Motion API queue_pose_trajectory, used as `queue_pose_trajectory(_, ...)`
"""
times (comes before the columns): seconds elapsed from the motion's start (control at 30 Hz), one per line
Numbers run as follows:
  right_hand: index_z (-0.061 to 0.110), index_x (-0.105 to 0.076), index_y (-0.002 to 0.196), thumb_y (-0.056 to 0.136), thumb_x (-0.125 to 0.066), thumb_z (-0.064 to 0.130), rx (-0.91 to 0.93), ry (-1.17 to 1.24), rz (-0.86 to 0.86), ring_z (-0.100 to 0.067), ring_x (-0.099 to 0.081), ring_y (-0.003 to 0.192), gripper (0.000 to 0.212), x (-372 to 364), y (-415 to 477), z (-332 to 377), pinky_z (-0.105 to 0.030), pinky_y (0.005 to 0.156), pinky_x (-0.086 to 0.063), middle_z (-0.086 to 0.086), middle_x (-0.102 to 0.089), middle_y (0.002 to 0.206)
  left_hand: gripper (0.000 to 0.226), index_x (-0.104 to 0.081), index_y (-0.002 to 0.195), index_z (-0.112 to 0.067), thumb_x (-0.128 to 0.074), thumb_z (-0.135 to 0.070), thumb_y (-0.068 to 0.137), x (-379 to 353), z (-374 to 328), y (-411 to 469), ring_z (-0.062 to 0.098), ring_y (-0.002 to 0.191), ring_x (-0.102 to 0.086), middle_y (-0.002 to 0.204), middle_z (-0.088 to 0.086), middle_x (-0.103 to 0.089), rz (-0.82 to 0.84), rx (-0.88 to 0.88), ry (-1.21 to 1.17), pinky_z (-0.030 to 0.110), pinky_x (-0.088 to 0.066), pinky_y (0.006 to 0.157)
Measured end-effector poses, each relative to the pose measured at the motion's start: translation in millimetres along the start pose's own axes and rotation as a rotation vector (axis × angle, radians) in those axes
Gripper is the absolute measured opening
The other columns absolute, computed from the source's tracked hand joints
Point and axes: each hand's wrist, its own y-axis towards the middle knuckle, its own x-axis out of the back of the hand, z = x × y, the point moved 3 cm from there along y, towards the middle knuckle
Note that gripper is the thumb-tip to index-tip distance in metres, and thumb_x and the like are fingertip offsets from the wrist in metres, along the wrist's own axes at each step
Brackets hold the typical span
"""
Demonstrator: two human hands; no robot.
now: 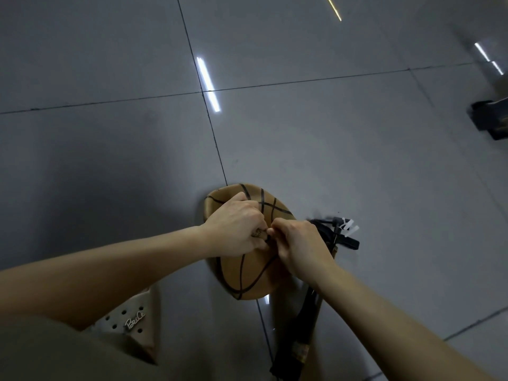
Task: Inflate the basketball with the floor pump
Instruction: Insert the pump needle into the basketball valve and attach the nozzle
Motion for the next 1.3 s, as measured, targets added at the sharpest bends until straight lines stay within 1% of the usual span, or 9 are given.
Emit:
queue_pose_trajectory(0.1,0.016,-0.064,0.086,0.101,-0.053,0.029,-0.009,0.024,-0.004,-0.018,-0.061,0.07,0.022,-3.0,-5.3,-0.5,-0.04,0.068,-0.053,0.0,-0.068,0.079,0.027,-0.077,0.098,-0.031,-0.063,-0.054,0.093,1.2,-0.2,-0.1,0.01,0.086,-0.05,0.081,-0.014,-0.062,0.006,-0.01,0.005,0.034,-0.035,0.084)
queue_pose_trajectory(0.47,0.014,-0.064,0.084,0.1,-0.055,0.025,-0.007,-0.015,-0.008,-0.019,-0.062,0.069,0.022,-3.6,-1.4,5.4,-0.039,0.067,-0.053,-0.002,-0.068,0.078,0.022,-0.074,0.087,-0.033,-0.062,-0.051,0.091,-0.7,2.2,-0.8,0.009,0.082,-0.051,0.073,-0.016,-0.059,-0.016,-0.002,-0.017,0.035,-0.035,0.081)
queue_pose_trajectory(0.57,0.016,-0.063,0.086,0.102,-0.051,0.029,0.008,-0.04,0.038,-0.017,-0.06,0.069,0.024,1.6,1.7,6.1,-0.036,0.069,-0.053,-0.001,-0.066,0.078,0.021,-0.074,0.086,-0.034,-0.063,-0.052,0.091,0.8,4.2,-0.3,0.006,0.082,-0.046,0.073,-0.019,-0.057,-0.031,-0.007,-0.015,0.034,-0.035,0.08)
queue_pose_trajectory(0.7,0.018,-0.052,0.087,0.106,-0.039,0.034,0.051,-0.101,0.189,-0.019,-0.055,0.067,0.028,9.9,-0.2,3.6,-0.04,0.067,-0.05,0.001,-0.058,0.075,0.025,-0.076,0.09,-0.031,-0.066,-0.054,0.09,1.4,4.3,-1.7,0.003,0.083,-0.038,0.073,-0.021,-0.049,-0.033,-0.063,0.0,0.029,-0.022,0.074)
queue_pose_trajectory(0.8,0.022,-0.048,0.085,0.106,-0.035,0.036,0.082,-0.211,0.267,-0.019,-0.052,0.066,0.029,14.2,0.9,0.6,-0.042,0.067,-0.05,0.004,-0.052,0.074,0.029,-0.075,0.087,-0.029,-0.065,-0.056,0.09,1.7,3.0,-4.0,0.004,0.082,-0.037,0.074,-0.02,-0.053,-0.033,-0.095,0.029,0.03,-0.02,0.073)
queue_pose_trajectory(0.97,0.025,-0.042,0.084,0.104,-0.04,0.027,-0.016,-0.162,0.284,-0.017,-0.049,0.072,0.02,7.8,-0.5,9.9,-0.033,0.069,-0.045,0.01,-0.041,0.072,0.028,-0.076,0.086,-0.03,-0.061,-0.053,0.091,0.7,2.4,-3.2,0.004,0.081,-0.037,0.074,-0.019,-0.057,-0.04,-0.102,0.062,0.029,-0.019,0.075)
queue_pose_trajectory(1.1,0.024,-0.043,0.086,0.103,-0.043,0.022,-0.101,-0.088,0.267,-0.016,-0.053,0.079,0.017,0.2,-8.0,9.4,-0.032,0.074,-0.047,0.008,-0.049,0.084,0.024,-0.073,0.08,-0.029,-0.063,-0.049,0.09,-0.1,-0.3,-3.6,0.006,0.078,-0.037,0.069,-0.019,-0.052,-0.045,-0.118,0.087,0.03,-0.017,0.074)
queue_pose_trajectory(1.23,0.024,-0.042,0.079,0.106,-0.04,0.026,-0.147,-0.068,0.223,-0.015,-0.051,0.071,0.027,-3.8,-4.2,12.9,-0.027,0.062,-0.035,0.007,-0.048,0.076,0.021,-0.074,0.078,-0.025,-0.058,-0.036,0.086,0.6,-2.9,-3.6,0.008,0.076,-0.035,0.068,-0.019,-0.046,-0.042,-0.108,0.103,0.03,-0.019,0.075)
queue_pose_trajectory(1.3,0.025,-0.041,0.078,0.106,-0.04,0.025,-0.161,-0.072,0.228,-0.014,-0.053,0.07,0.028,-4.5,-1.8,12.9,-0.026,0.06,-0.035,0.007,-0.049,0.075,0.022,-0.075,0.078,-0.024,-0.055,-0.033,0.083,1.3,-4.0,-3.2,0.008,0.076,-0.036,0.067,-0.019,-0.044,-0.039,-0.093,0.091,0.03,-0.021,0.075)
